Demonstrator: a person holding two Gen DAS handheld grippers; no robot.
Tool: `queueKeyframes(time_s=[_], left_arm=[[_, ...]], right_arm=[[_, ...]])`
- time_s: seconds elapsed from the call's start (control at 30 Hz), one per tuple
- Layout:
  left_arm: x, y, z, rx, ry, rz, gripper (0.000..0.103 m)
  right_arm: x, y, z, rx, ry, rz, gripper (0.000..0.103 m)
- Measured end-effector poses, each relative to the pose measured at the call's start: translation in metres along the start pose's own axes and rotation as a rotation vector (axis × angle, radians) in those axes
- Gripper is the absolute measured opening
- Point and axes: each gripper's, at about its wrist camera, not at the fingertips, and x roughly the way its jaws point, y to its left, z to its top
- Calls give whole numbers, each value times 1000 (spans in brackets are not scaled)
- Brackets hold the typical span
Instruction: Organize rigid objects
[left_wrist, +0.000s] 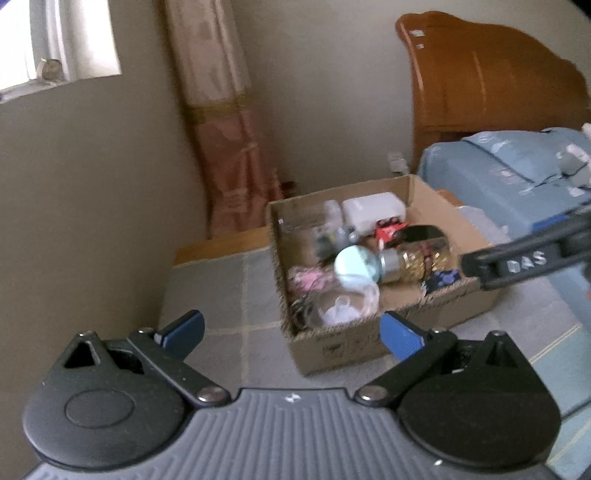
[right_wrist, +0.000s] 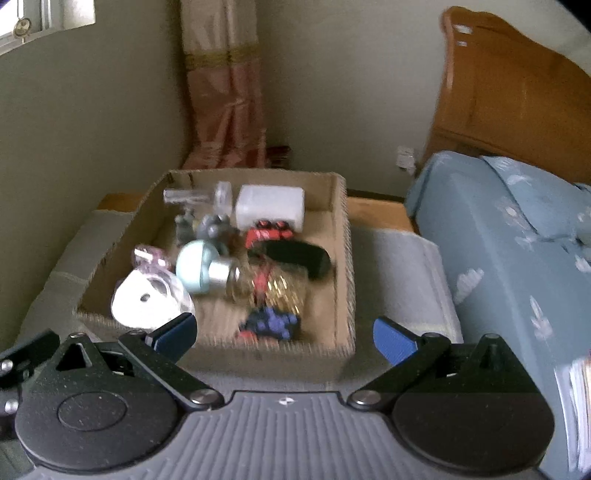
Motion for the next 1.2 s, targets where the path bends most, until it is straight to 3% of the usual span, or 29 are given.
queueKeyframes(time_s=[0.23,0.47,0.87,1.2], left_arm=[[-14,-10,-32,-73,51,0,101],[-32,-23,-48,-99,67,-3,101],[-66,-32,-46,-81,20,27,101],[-70,-30,-42,-97,41,39,101]], right_arm=[[-25,-8,-54,94,10,-53,103],[-56,-2,-90,100,-1,-79,103],[-98,3,-102,85,-68,-69,103],[-104,4,-97,81,-89,-71,103]])
